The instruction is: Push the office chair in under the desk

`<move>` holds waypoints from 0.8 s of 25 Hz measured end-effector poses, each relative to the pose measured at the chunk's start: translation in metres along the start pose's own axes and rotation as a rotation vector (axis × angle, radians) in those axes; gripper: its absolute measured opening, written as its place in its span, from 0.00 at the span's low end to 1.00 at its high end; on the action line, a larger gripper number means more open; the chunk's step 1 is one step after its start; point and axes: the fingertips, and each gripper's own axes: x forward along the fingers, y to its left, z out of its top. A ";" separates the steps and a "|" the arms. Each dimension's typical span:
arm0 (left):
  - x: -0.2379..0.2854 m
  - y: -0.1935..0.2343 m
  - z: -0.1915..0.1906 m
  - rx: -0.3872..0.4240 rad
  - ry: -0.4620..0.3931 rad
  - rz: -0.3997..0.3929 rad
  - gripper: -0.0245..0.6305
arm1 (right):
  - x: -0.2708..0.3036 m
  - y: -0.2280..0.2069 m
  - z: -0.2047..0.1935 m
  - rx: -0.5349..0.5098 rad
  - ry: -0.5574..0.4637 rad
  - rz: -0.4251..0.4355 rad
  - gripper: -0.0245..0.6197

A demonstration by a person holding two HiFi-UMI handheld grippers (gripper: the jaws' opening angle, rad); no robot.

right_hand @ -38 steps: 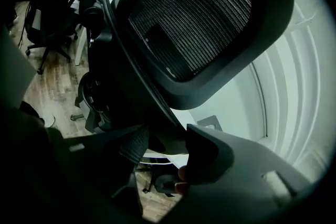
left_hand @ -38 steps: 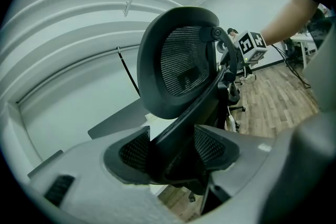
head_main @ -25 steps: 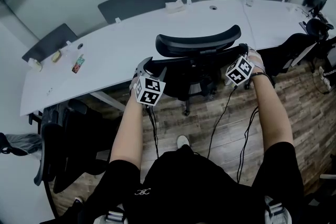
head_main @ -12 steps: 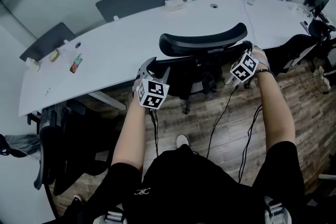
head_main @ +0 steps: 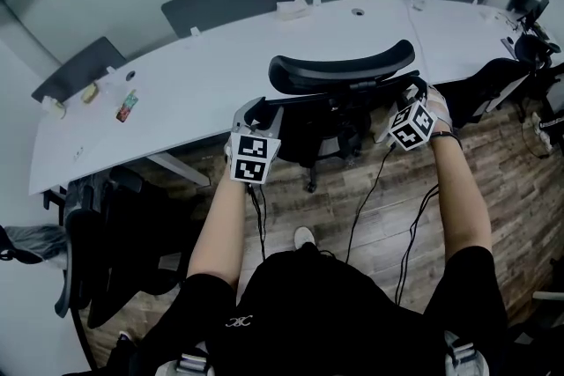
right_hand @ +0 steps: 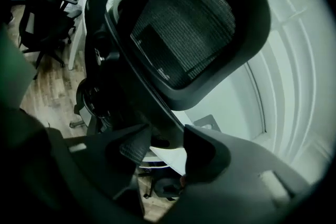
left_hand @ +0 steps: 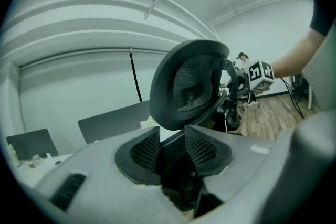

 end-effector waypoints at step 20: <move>-0.149 -0.082 0.034 -0.186 -0.101 0.052 0.04 | -0.247 0.061 0.099 0.845 -0.502 0.047 0.05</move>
